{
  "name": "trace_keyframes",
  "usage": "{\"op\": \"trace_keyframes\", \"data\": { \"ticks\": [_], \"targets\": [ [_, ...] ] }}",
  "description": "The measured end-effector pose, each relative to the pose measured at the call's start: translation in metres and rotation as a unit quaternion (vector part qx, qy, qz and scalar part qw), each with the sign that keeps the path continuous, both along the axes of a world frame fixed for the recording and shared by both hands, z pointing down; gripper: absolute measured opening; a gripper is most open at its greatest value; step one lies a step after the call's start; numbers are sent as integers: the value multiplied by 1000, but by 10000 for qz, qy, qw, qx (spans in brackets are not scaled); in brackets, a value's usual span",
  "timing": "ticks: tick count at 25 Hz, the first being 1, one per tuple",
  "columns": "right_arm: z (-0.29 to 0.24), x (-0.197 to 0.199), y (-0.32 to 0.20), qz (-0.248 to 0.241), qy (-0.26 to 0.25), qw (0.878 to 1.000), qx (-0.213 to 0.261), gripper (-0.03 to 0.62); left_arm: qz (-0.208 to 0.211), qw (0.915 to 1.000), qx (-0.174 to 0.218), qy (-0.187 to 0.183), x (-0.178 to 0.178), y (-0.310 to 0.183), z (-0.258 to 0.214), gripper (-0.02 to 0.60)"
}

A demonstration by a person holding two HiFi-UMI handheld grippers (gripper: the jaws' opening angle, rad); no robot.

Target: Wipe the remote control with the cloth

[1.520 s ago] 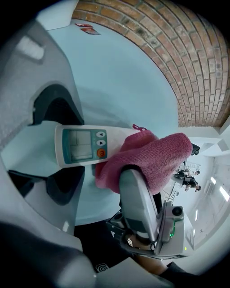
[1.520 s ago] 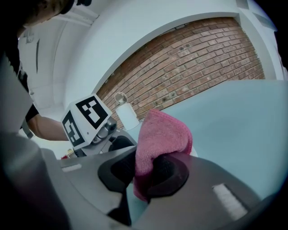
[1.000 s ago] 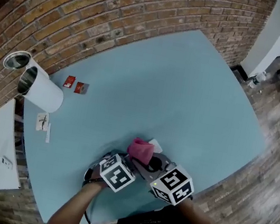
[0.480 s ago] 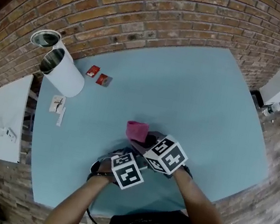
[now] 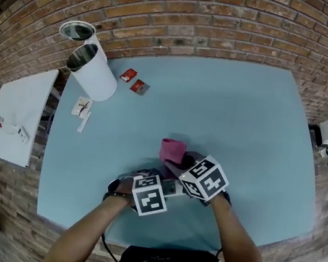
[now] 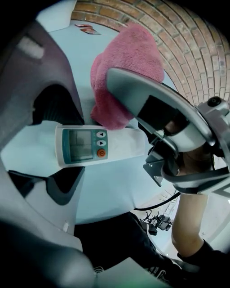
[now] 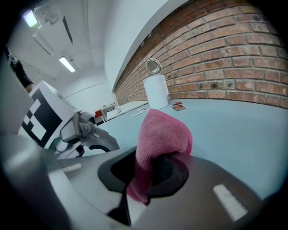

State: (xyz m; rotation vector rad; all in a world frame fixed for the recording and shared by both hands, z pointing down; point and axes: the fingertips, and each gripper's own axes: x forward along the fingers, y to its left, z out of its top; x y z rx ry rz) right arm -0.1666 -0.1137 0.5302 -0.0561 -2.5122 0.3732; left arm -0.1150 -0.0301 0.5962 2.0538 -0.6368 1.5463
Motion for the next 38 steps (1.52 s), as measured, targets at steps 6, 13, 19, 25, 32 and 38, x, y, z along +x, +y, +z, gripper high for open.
{"op": "trace_keyframes", "data": {
  "ticks": [6,13,19,25,32,38],
  "targets": [
    [-1,14,-13,19,-176,9998,-107,64,-50,9998,-147,-151,-1,1,1,290],
    [1,33,-33,207,-340,9989,-237,64,-82,9994,-226,-268,-3,1,2,290],
    [0,50,-46,240,-472,9980,-348,64,-99,9984,-346,-425,-5,2,3,290],
    [2,66,-58,352,-543,9968,-463,64,-118,9971,-475,-583,-9,3,2,288],
    [-1,86,-65,769,-748,9929,-524,64,-110,9965,-528,-639,-11,5,2,285],
    [-2,115,-67,1476,-899,9837,-502,64,-306,9985,-194,-415,-13,2,0,270]
  ]
}}
